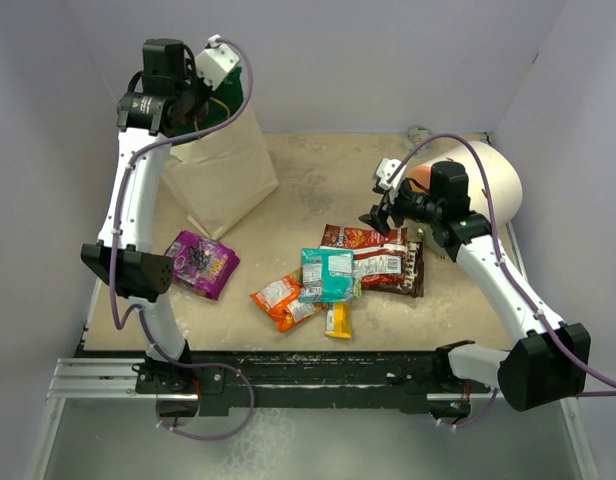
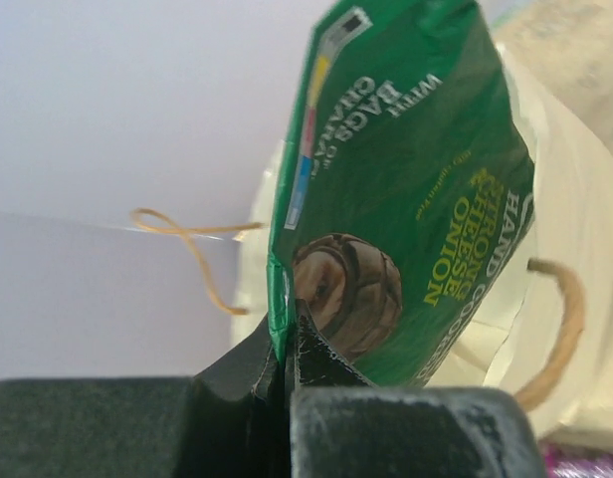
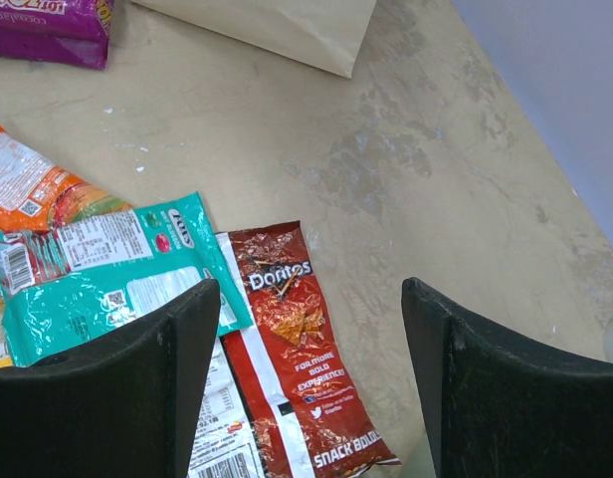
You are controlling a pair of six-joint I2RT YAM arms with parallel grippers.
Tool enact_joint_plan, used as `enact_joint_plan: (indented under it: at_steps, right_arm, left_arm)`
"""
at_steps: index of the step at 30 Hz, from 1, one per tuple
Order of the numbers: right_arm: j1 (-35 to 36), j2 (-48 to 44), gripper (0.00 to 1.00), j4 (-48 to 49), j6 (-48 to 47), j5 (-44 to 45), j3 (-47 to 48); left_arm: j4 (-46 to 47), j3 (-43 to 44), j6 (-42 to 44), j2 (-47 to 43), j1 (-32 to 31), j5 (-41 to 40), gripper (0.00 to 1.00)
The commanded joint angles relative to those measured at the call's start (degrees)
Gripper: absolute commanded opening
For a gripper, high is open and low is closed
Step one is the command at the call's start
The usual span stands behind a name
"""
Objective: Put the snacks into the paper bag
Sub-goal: Place the snack in the paper bag.
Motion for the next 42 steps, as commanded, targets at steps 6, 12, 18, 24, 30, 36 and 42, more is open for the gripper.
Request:
enact_joint_plan:
  at_steps: [6, 12, 18, 24, 30, 36, 42]
  right_arm:
    - [0.0, 0.2, 0.76, 0.5, -0.9, -1.7, 0.3]
    - [-0.1, 0.3, 0.77, 0.4, -0.8, -1.9, 0.3]
    - [-0.1, 0.4, 0.77, 0.5, -0.8, -1.7, 0.3]
    - [0.0, 0.8, 0.77, 0.3, -0.9, -1.8, 0.3]
    - [-0.1, 0.5, 0.77, 0.3, -0.9, -1.4, 0.3]
    - [-0.1, 0.9, 0.77, 0.3, -1.0, -1.4, 0.3]
    - [-0.1, 1.4, 0.77, 0.3, -1.1, -1.7, 0.3]
  left_arm:
    - [-5.7, -3.6, -10.4, -5.2, 2.5, 14.0, 0.0]
    - [-5.3, -9.4, -15.3, -7.9, 2.5, 23.8, 0.0]
    - [-5.1, -13.2, -17.2, -8.7, 2.6, 29.4, 0.0]
    - [-2.8, -13.9, -18.6, -7.4, 2.5, 35.3, 0.0]
    - [-4.0, -8.4, -21.4, -3.4, 2.3, 39.5, 0.0]
    - [-5.9, -11.3, -17.2, -3.9, 0.9, 40.5, 0.0]
    - [-9.7, -11.2, -15.2, -2.6, 0.7, 40.4, 0.02]
